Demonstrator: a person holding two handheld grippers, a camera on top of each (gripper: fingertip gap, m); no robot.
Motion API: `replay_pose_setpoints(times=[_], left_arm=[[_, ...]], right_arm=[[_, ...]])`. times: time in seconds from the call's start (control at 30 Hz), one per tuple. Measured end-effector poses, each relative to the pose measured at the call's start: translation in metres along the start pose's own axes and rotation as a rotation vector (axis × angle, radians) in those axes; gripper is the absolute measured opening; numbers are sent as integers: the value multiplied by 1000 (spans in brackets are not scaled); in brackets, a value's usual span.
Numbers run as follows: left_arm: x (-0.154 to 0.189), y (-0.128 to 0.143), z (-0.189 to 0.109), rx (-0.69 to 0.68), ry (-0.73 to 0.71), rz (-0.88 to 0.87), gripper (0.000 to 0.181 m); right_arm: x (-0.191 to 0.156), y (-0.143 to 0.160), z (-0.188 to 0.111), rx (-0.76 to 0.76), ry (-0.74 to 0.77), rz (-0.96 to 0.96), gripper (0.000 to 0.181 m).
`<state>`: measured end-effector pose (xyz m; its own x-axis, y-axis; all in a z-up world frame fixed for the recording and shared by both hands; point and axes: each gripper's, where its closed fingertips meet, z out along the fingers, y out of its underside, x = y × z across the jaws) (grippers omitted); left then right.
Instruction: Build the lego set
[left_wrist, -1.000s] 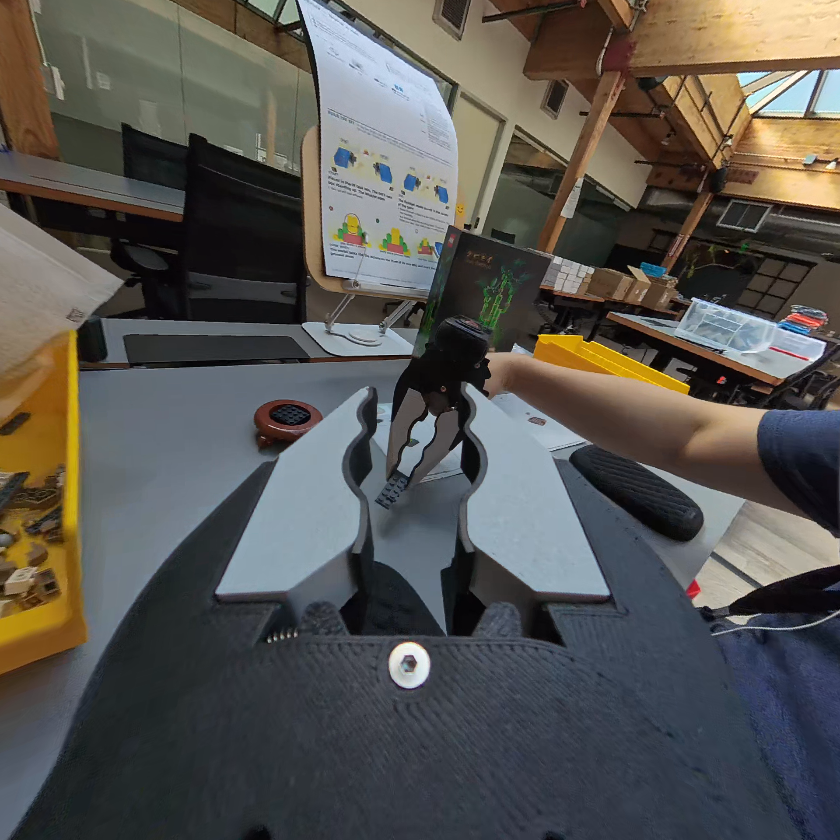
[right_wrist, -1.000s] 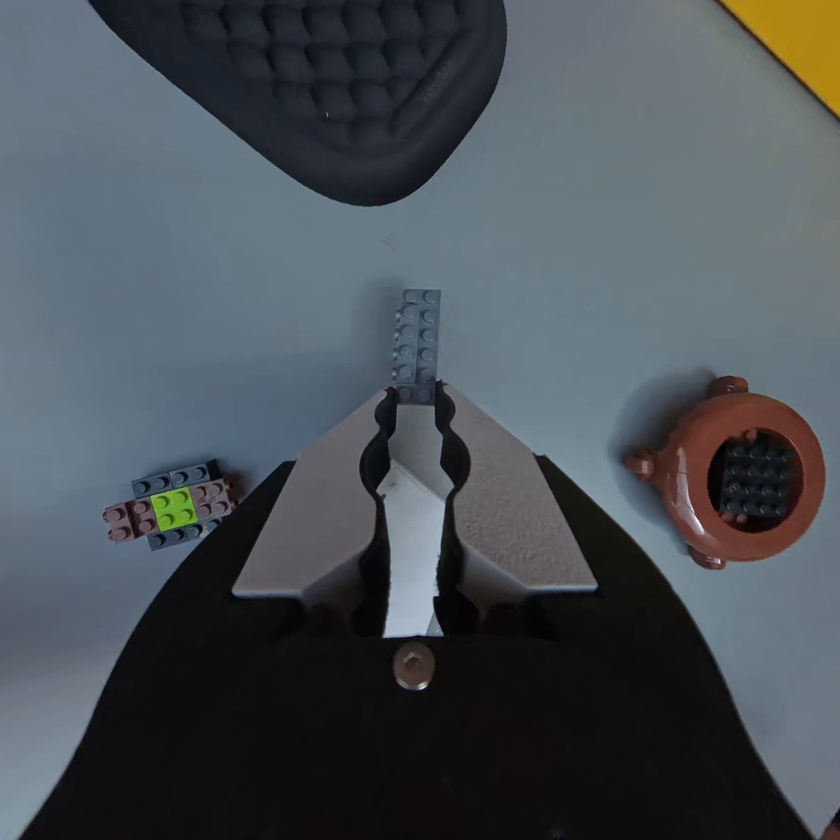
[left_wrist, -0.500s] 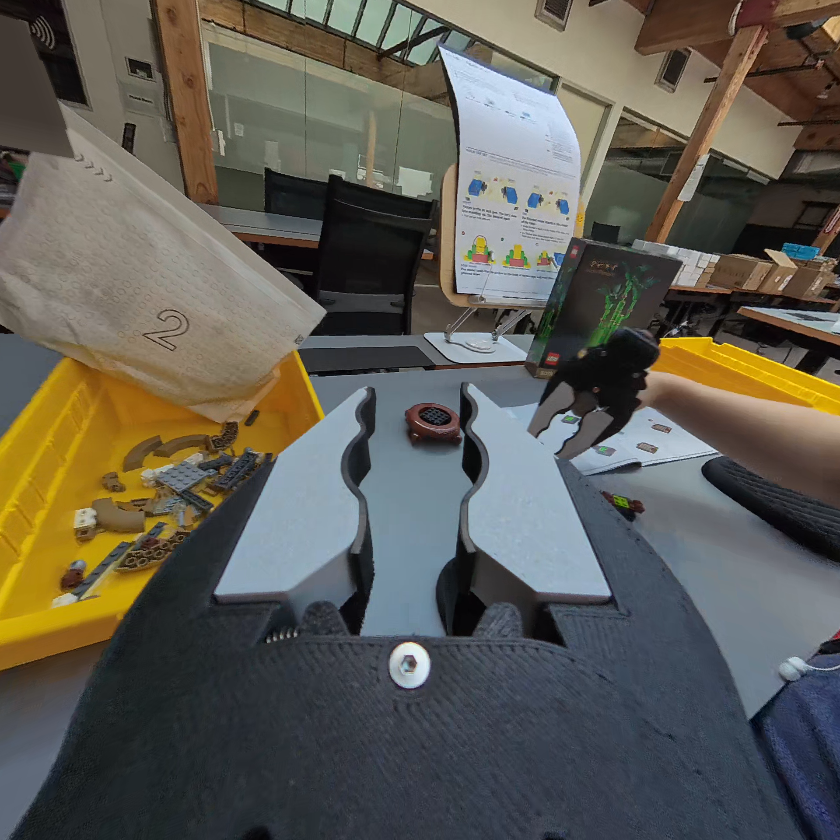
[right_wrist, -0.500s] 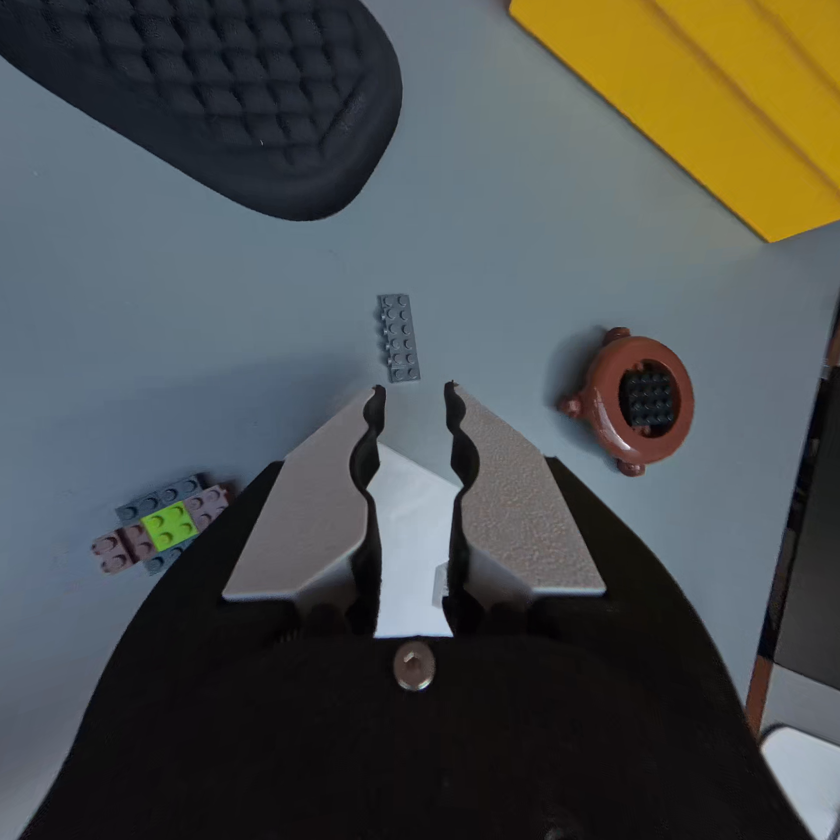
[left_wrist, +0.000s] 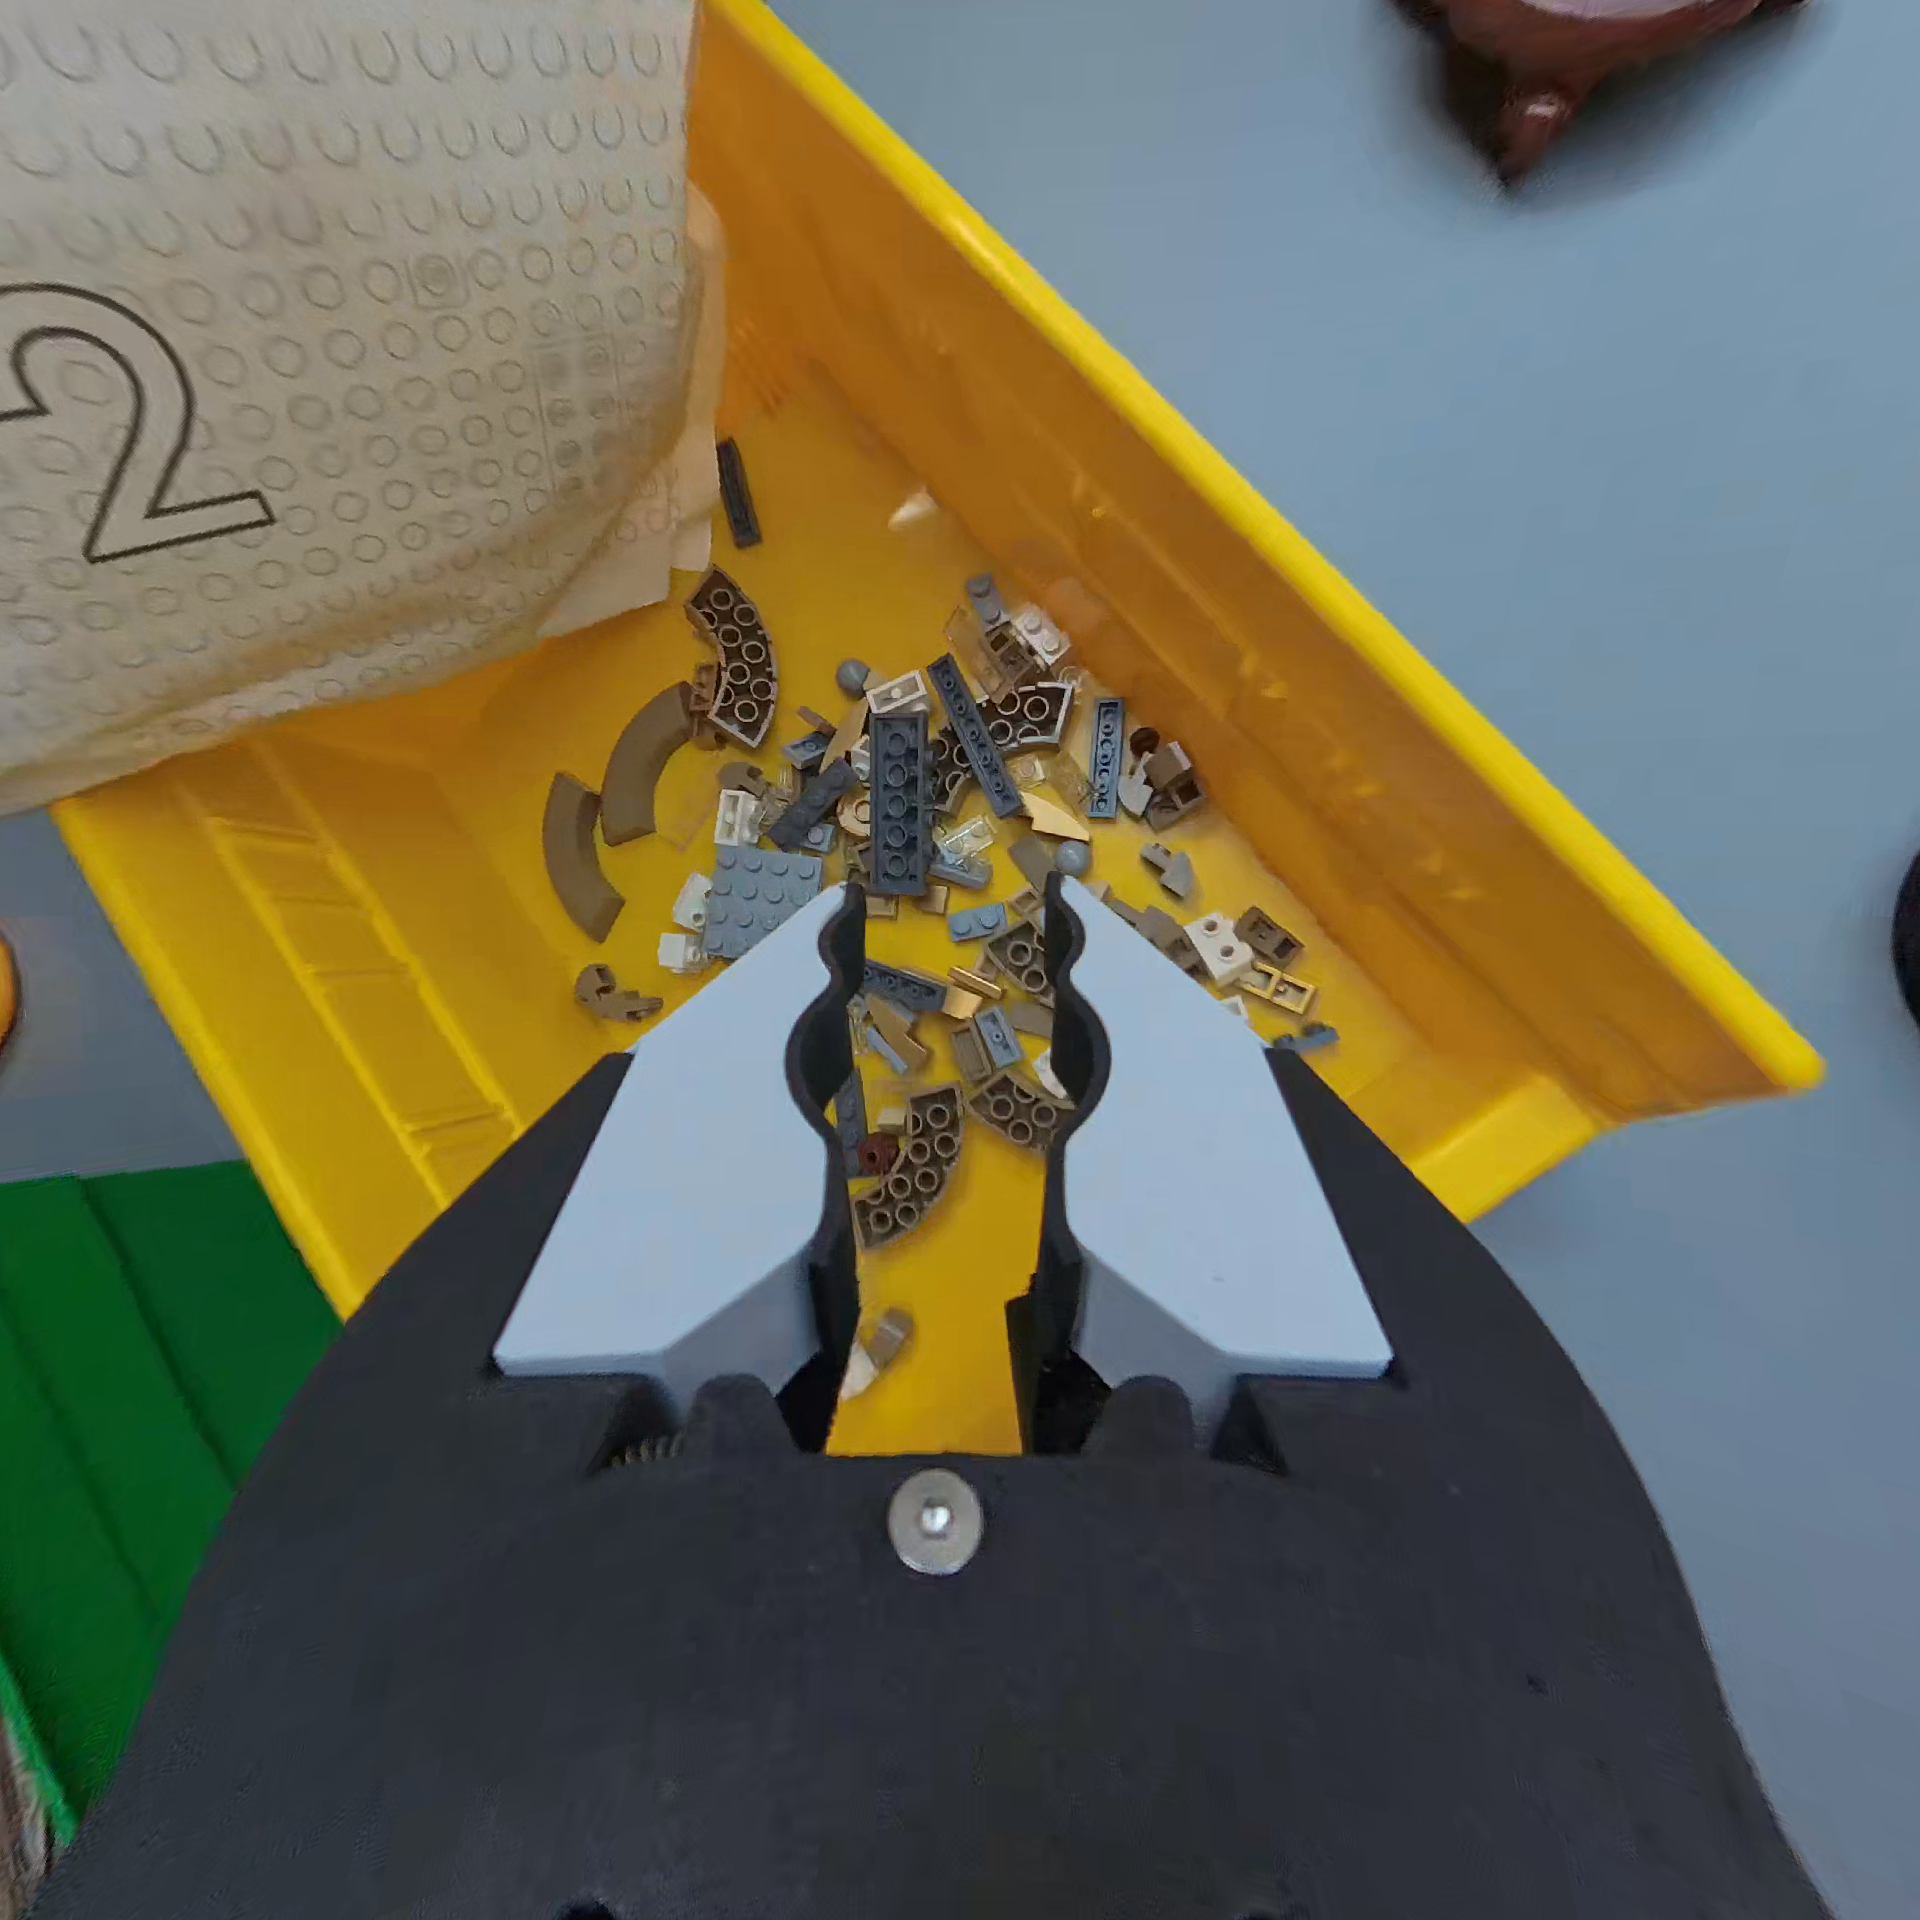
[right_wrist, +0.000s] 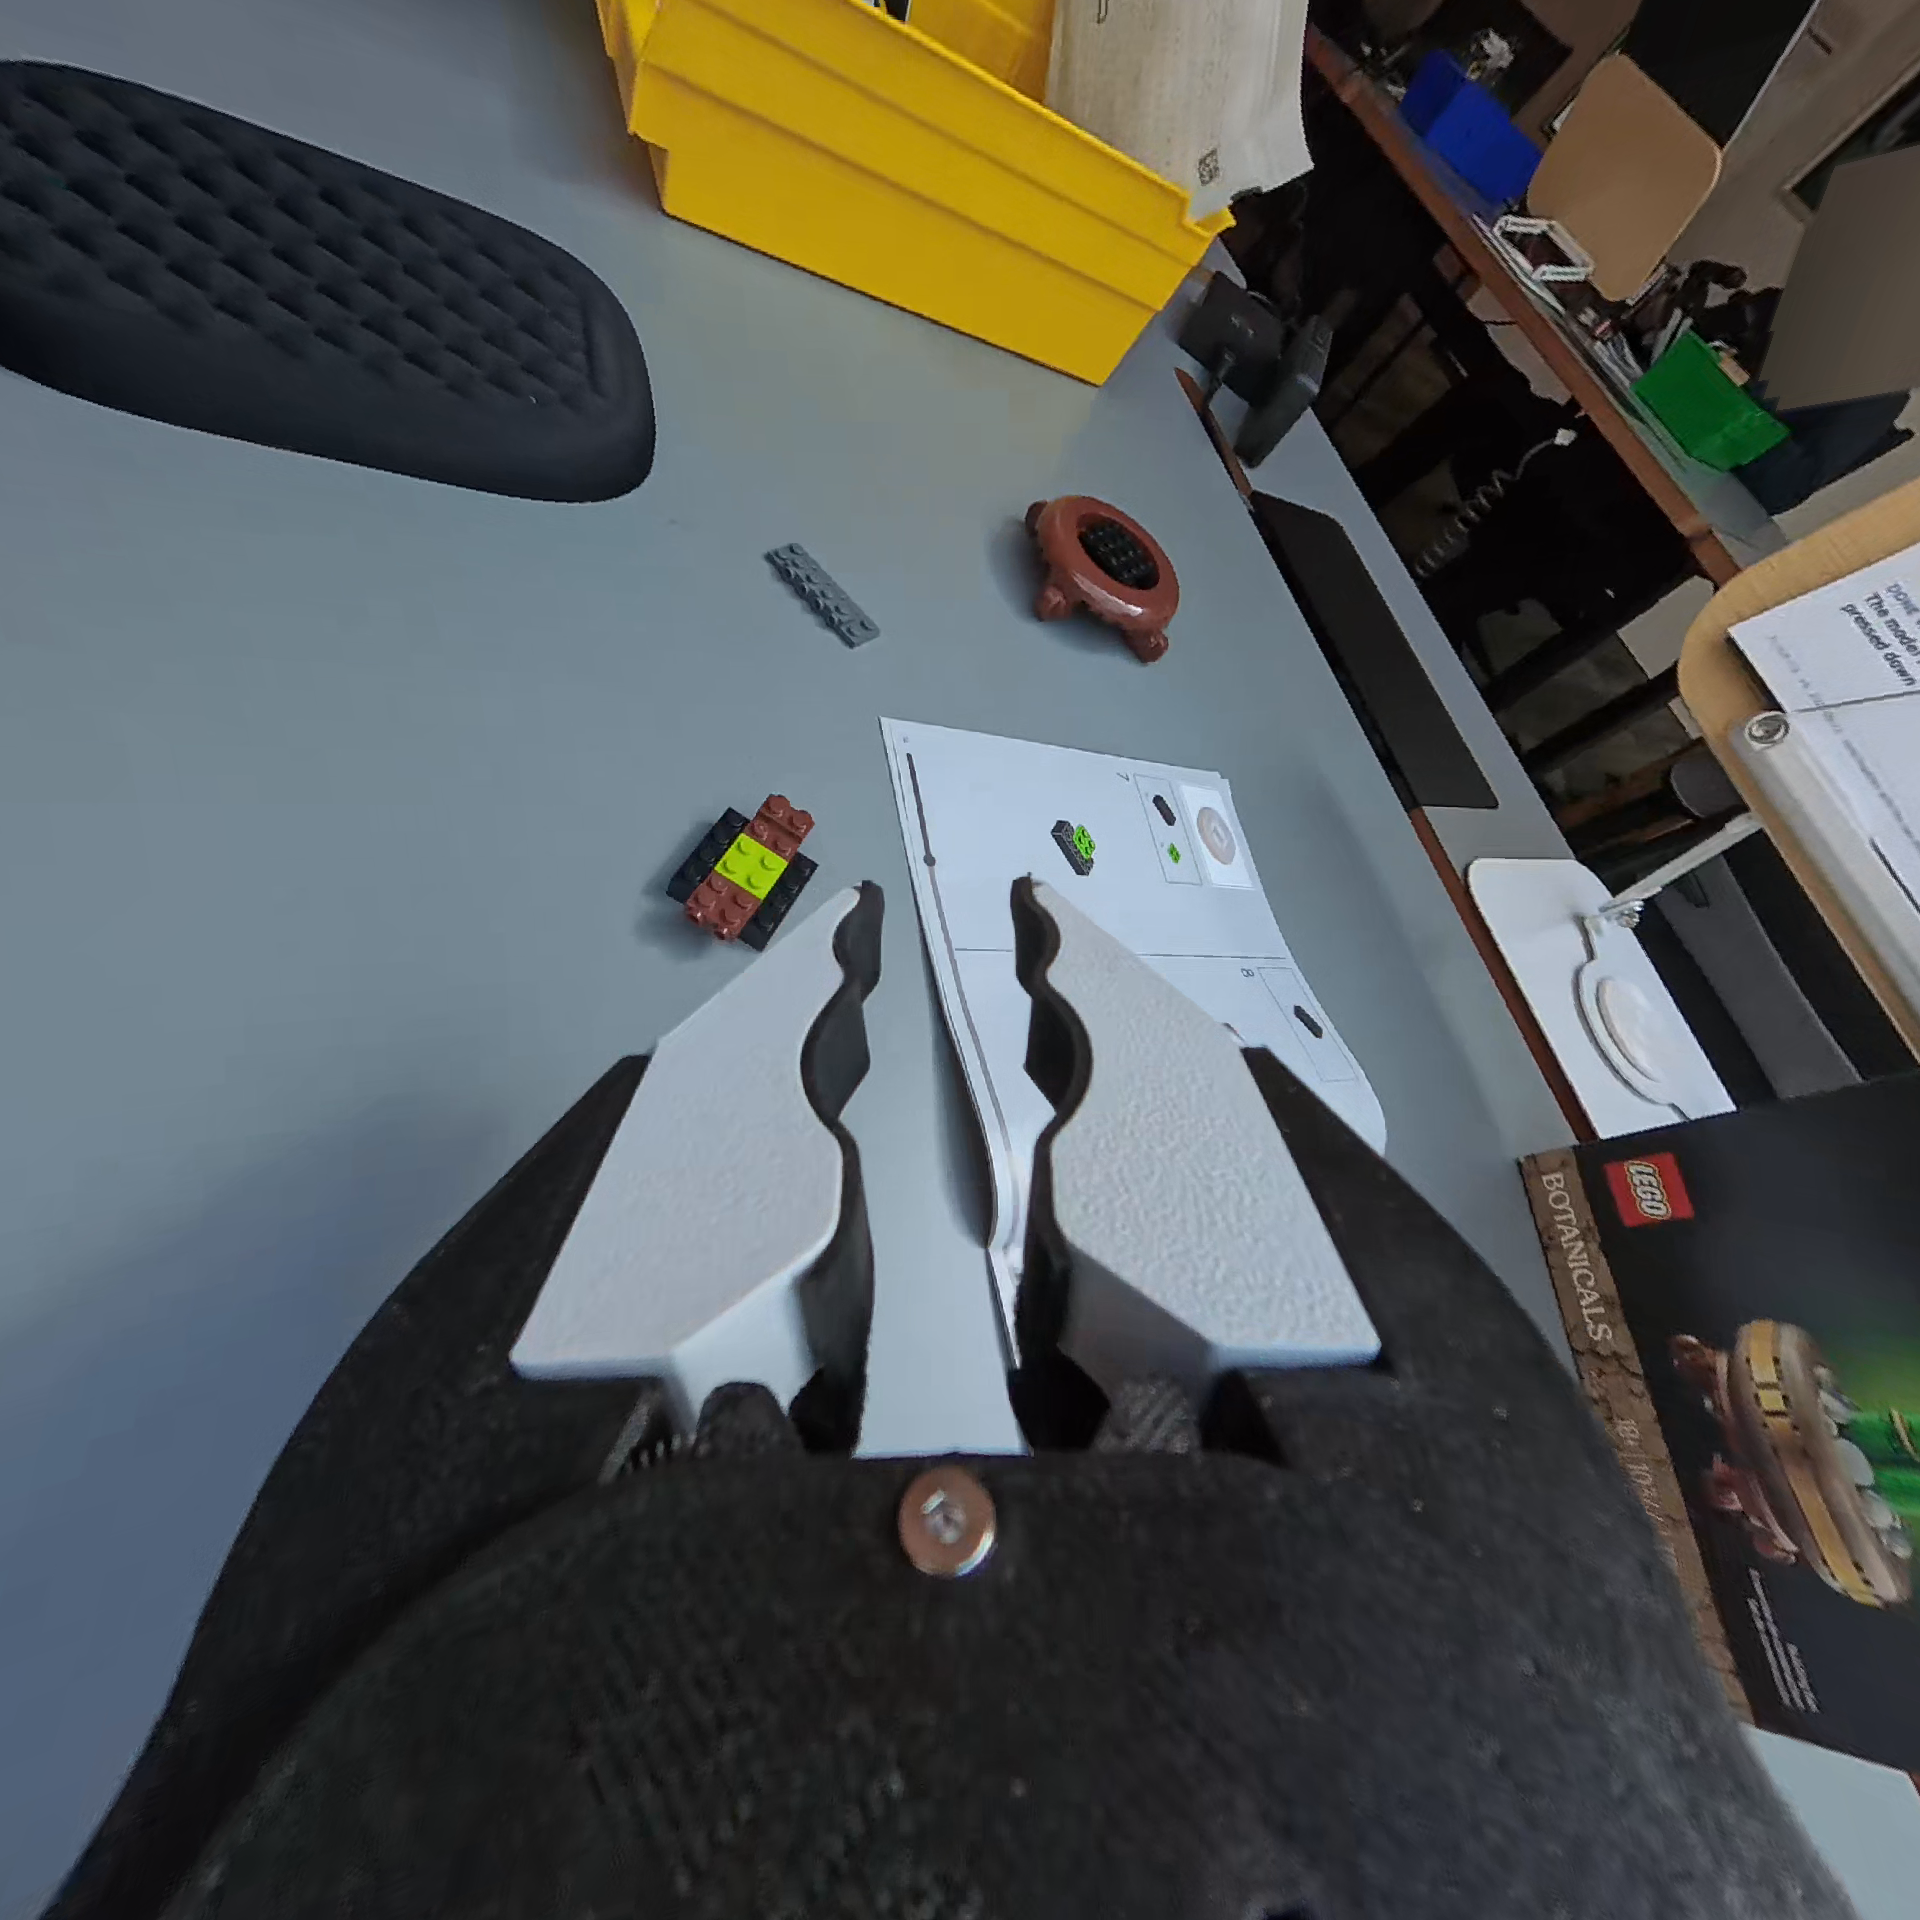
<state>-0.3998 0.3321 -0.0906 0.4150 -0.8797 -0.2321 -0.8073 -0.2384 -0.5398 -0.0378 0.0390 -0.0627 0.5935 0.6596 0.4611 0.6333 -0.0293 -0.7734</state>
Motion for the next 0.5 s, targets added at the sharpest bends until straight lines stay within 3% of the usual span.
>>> replay_pose_setpoints(times=[0.17,0.5], left_arm=[[-9,1,46,-55,135,-63,36],[-15,16,72,-147,141,-58,26]], right_arm=[[12,-9,-11,-38,43,-38,25],[13,-2,-12,-73,55,-47,25]])
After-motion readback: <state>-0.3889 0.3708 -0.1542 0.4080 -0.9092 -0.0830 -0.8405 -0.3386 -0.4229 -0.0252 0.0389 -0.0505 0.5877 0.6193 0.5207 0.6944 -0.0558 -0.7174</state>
